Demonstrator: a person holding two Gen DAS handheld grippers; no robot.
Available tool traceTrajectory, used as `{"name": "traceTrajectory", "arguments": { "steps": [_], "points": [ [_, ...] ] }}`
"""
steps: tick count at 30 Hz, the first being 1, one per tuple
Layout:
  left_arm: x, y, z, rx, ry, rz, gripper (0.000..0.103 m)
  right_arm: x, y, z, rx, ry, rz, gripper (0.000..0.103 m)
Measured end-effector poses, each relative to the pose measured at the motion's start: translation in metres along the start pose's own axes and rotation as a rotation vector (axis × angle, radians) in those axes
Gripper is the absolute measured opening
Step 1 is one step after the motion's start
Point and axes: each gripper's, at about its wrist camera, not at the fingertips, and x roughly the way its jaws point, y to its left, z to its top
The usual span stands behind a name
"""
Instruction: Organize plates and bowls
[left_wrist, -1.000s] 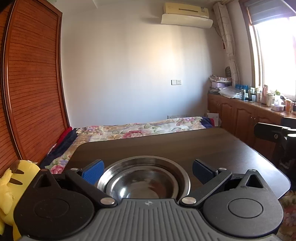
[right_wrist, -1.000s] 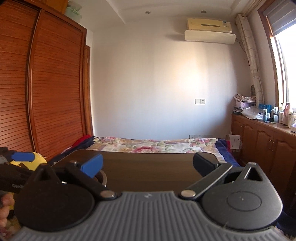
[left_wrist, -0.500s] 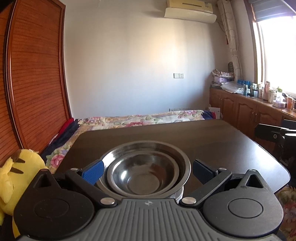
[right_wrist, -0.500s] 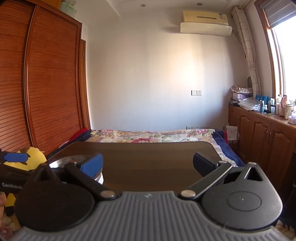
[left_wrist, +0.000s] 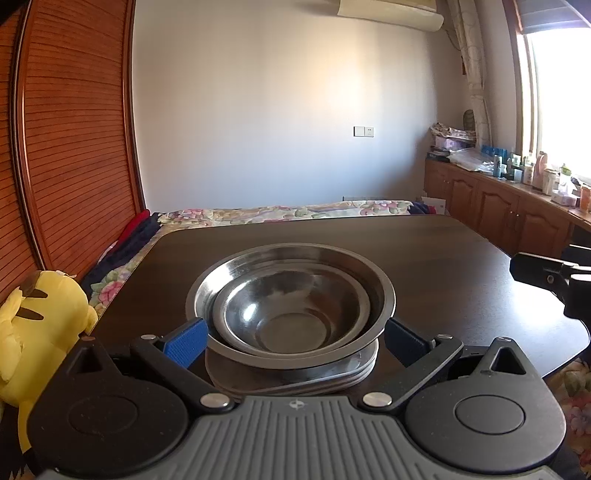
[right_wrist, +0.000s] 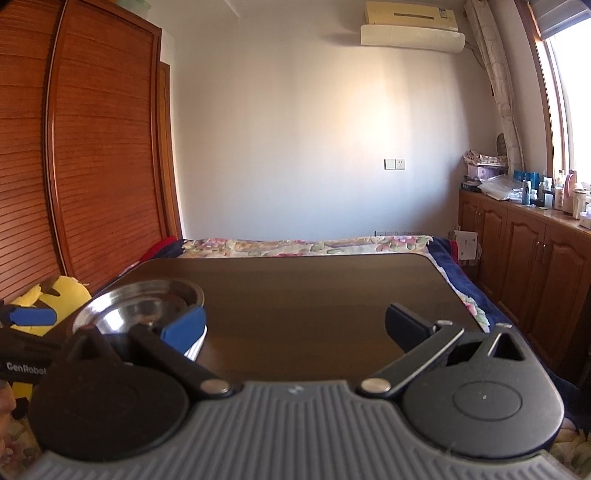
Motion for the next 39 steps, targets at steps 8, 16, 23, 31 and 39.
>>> {"name": "traceTrajectory", "arguments": {
  "steps": [8,16,23,31,39],
  "points": [
    [-0.0008,0.0041,0.0003,-0.009,-0.009,0.009,0.103,-0.0014,-0.0038,0.0014,-0.002,0.001,0.002,0.103],
    [-0.0019,0.0045,0.0009,-0.012,-0.011,0.013,0.103,-0.0019,-0.0036,0.0019,-0.004,0.001,0.000,0.103],
    [-0.0018,0.0047,0.0009,-0.012,-0.011,0.013,0.103,-0.0005,-0.0028,0.0019,-0.004,0.003,0.001,0.103],
    [-0.0011,0.0054,0.0012,-0.012,-0.011,0.012,0.103,-0.0006,-0.0045,0.0030,-0.005,0.003,0.000,0.103],
    [-0.0026,0.0056,0.0012,-0.012,-0.011,0.013,0.103,0.0006,-0.0048,0.0031,-0.008,0.007,-0.002,0.103]
  ]
}}
